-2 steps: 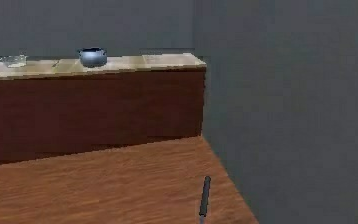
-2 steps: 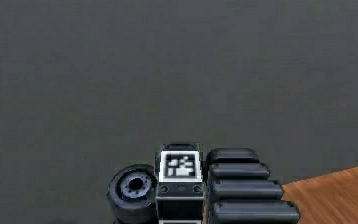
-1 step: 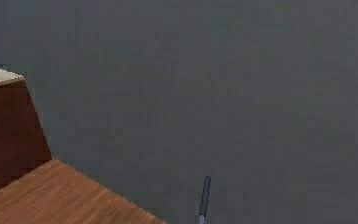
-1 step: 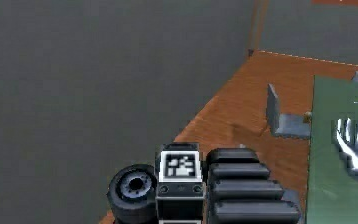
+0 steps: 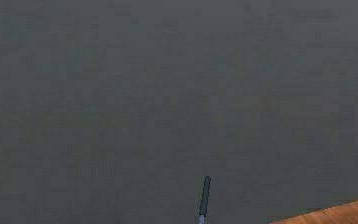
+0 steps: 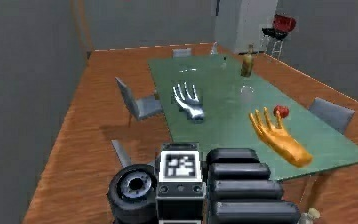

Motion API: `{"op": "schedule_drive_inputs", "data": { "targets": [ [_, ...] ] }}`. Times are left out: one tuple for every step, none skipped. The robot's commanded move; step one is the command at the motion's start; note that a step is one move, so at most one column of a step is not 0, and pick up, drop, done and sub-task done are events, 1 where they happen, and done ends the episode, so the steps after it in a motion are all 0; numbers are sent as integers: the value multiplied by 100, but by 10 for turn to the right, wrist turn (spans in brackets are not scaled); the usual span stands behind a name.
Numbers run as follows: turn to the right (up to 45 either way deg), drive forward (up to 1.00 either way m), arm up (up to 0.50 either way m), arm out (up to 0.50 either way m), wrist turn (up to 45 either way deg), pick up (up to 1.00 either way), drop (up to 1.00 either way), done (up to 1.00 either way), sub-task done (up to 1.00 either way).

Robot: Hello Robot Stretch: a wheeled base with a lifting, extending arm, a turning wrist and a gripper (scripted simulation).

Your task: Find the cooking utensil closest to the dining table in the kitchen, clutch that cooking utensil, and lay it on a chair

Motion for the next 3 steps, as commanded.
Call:
{"op": "schedule_drive_inputs", "data": {
  "targets": [
    [270,0,0,0,0,0,0,0,0],
    [-450,0,0,0,0,0,0,0,0],
    [-450,0,0,0,0,0,0,0,0]
  ]
}}
